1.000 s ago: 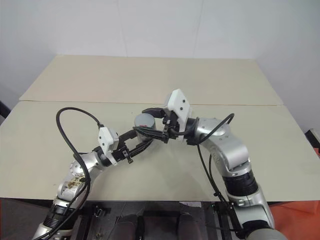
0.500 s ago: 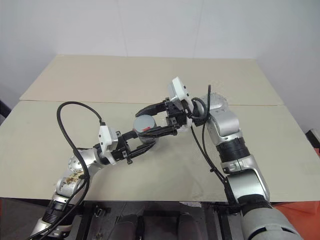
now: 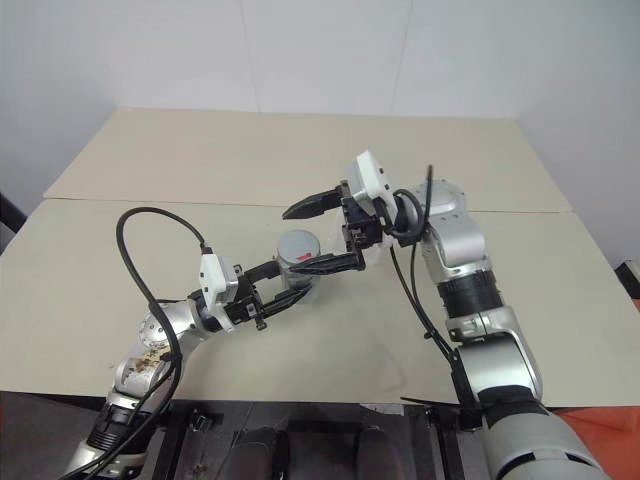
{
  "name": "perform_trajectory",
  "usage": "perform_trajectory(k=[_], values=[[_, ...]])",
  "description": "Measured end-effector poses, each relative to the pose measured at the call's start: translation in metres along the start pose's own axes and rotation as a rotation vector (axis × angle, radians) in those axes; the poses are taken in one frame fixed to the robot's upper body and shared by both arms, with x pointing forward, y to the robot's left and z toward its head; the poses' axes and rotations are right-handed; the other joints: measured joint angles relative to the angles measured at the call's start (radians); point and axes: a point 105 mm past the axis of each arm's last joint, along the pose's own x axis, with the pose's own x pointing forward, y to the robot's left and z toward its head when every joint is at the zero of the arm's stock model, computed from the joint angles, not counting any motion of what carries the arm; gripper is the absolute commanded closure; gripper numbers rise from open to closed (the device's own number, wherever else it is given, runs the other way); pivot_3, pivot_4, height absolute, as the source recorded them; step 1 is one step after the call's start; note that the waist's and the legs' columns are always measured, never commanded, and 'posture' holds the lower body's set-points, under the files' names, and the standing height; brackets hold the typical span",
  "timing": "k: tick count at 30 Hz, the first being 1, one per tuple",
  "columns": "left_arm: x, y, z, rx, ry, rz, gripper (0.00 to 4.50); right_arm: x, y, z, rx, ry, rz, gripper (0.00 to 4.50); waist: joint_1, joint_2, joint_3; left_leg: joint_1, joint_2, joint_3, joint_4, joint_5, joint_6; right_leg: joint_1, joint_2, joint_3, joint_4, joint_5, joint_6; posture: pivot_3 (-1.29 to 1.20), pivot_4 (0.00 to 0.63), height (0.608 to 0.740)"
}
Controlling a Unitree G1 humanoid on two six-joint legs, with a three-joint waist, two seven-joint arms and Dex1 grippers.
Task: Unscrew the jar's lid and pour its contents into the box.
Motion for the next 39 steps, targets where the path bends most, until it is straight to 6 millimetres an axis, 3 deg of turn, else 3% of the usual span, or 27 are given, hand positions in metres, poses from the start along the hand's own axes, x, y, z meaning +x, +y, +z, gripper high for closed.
perform_trajectory(k=[5,8,14,17,26,39], values=[[-0.004,0.005,-0.013,-0.021,0.027,0.054,2.41,-0.009,0.021,0.017,-0.076,0.026,-0.111,0.02,0.005,0.0,0.0,0.0,0.0,0.0,0.0,0.0,0.0,0.0,0.0,0.0,0.0,0.0,0.0,0.0,0.15,0.74],[-0.001,0.014,-0.019,-0.008,0.035,0.127,2.41,0.004,0.03,0.008,-0.043,0.04,-0.289,0.02,0.004,0.0,0.0,0.0,0.0,0.0,0.0,0.001,-0.001,0.0,0.0,0.0,0.001,0.0,0.0,0.0,0.15,0.74],[0.005,0.034,-0.011,0.045,-0.026,0.286,2.41,0.04,0.016,0.001,0.013,0.002,-0.751,0.02,-0.001,0.0,0.0,0.001,0.0,0.0,0.0,0.002,-0.003,-0.001,0.001,0.0,0.003,0.001,-0.001,0.0,0.15,0.74],[0.0,0.043,-0.01,0.073,-0.023,0.339,2.41,0.05,0.017,-0.007,-0.008,0.053,-0.862,0.02,0.0,0.0,0.0,0.0,-0.001,0.0,0.0,0.002,-0.003,-0.001,0.0,0.0,0.001,0.001,-0.001,0.0,0.15,0.74],[-0.001,0.048,-0.008,0.099,-0.025,0.351,2.41,0.054,0.004,-0.011,-0.009,0.073,-1.006,0.02,-0.005,0.0,0.0,0.0,0.0,-0.001,0.0,0.002,-0.003,-0.001,0.001,0.0,0.001,0.001,0.0,0.0,0.15,0.74],[-0.003,0.047,-0.012,0.087,-0.022,0.374,2.41,0.064,0.005,-0.015,0.081,0.032,-0.981,0.02,-0.008,0.0,0.0,-0.001,0.0,-0.001,0.0,0.002,-0.003,-0.001,0.001,0.0,0.001,0.001,0.0,0.0,0.15,0.74]])
